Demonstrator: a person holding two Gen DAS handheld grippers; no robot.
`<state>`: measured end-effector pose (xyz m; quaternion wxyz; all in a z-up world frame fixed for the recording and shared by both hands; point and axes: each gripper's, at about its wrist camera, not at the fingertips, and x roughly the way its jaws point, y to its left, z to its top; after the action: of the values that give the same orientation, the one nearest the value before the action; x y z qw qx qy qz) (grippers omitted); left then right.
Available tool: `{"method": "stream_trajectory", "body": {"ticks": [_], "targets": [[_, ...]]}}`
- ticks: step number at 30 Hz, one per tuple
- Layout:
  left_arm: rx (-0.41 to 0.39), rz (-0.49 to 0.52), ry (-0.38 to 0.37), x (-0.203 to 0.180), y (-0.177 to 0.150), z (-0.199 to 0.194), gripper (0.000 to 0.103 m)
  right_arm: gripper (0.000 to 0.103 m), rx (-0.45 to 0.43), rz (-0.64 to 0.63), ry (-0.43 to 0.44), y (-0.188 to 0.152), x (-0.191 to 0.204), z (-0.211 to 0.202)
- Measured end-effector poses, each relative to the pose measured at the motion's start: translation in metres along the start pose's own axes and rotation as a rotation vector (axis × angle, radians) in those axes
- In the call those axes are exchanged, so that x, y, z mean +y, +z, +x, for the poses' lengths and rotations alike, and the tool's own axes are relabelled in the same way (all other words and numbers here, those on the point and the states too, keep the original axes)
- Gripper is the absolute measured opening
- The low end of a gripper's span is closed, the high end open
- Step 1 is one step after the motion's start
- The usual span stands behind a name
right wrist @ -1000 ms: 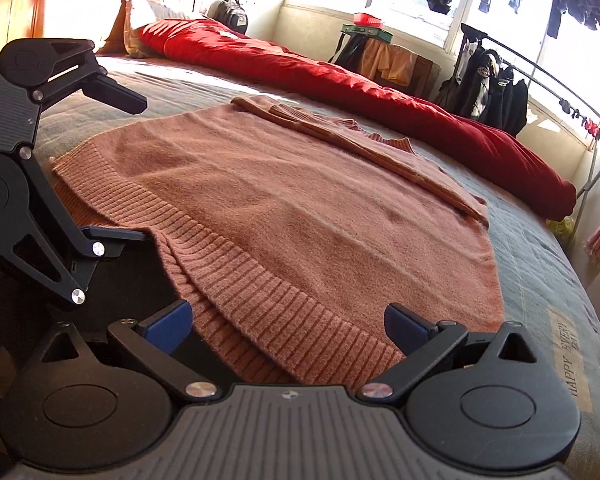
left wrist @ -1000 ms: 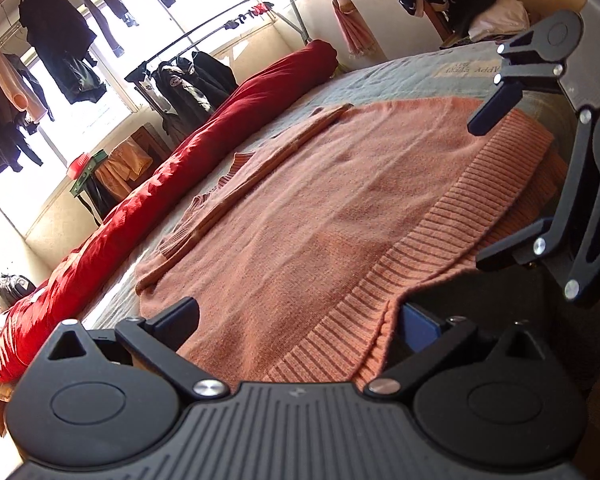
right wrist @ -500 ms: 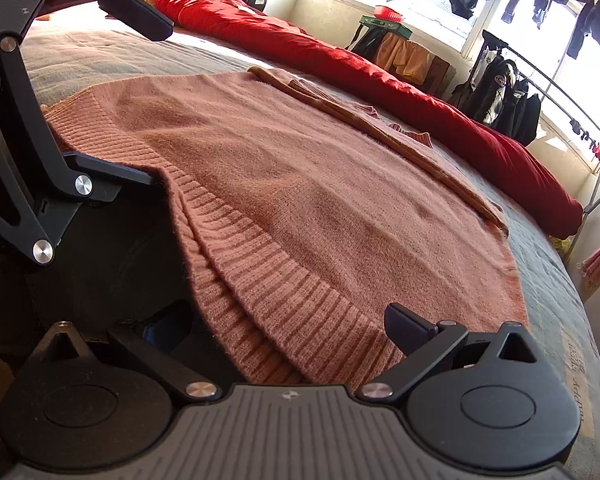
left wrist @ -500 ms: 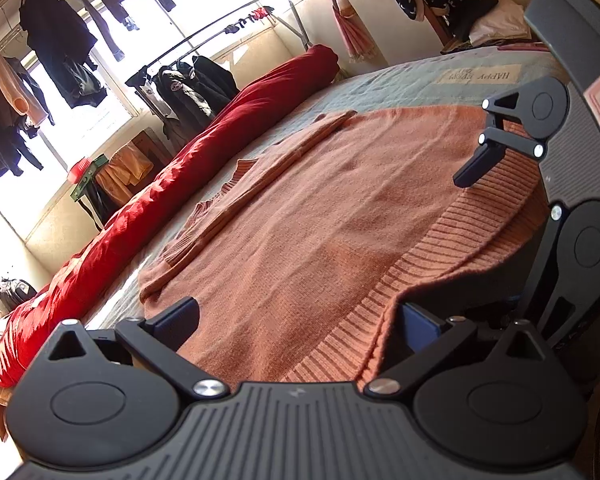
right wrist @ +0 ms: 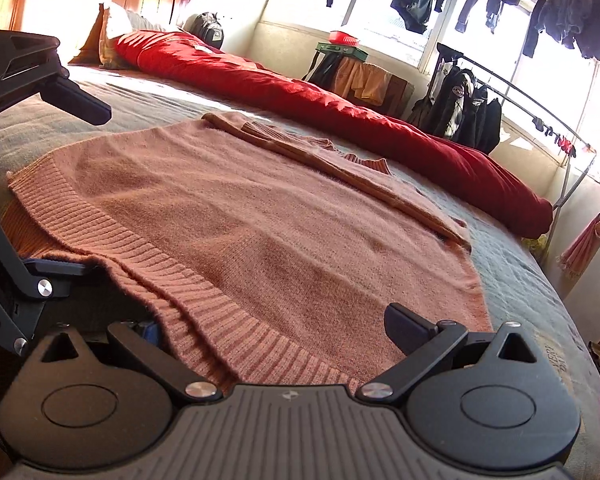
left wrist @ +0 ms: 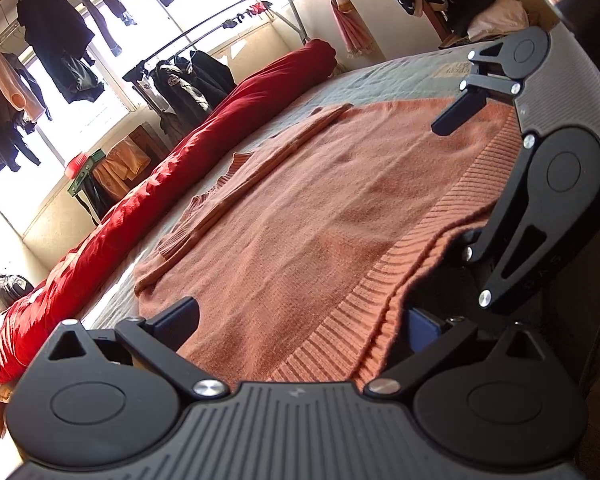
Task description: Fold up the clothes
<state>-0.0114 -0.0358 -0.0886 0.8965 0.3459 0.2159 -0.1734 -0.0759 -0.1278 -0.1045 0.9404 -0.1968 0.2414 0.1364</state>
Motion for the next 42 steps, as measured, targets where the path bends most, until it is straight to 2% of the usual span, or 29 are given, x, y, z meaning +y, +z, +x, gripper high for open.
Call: {"method": "stream_trajectory", "body": {"ticks": [4, 11, 19, 26, 34, 37, 42], "targets": [[0.018, 0.009, -0.027, -0.006, -0.002, 0.005, 0.102, 0.103, -0.003, -0.001, 0.002, 0.001, -0.001, -0.001], [0.022, 0.046, -0.023, -0.013, -0.001, 0.017, 0.102, 0.103, -0.012, 0.018, 0.010, 0.003, -0.005, -0.004], [0.004, 0.042, 0.033, -0.006, 0.002, 0.015, 0.102, 0.103, -0.003, 0.030, 0.028, -0.001, -0.006, -0.002], [-0.004, 0.011, 0.048, 0.009, 0.002, 0.009, 0.102, 0.103, 0.022, 0.009, 0.040, -0.006, 0.000, 0.004], [0.013, 0.009, 0.050, 0.011, -0.007, 0.009, 0.102, 0.103, 0.036, -0.019, -0.032, -0.016, -0.003, 0.007], [0.026, 0.050, 0.074, 0.008, -0.015, 0.010, 0.102, 0.103, 0.036, -0.034, -0.073, -0.020, -0.010, 0.005], [0.026, 0.175, 0.133, -0.005, -0.026, 0.011, 0.102, 0.103, 0.031, -0.093, -0.117, -0.026, -0.015, 0.003]]}}
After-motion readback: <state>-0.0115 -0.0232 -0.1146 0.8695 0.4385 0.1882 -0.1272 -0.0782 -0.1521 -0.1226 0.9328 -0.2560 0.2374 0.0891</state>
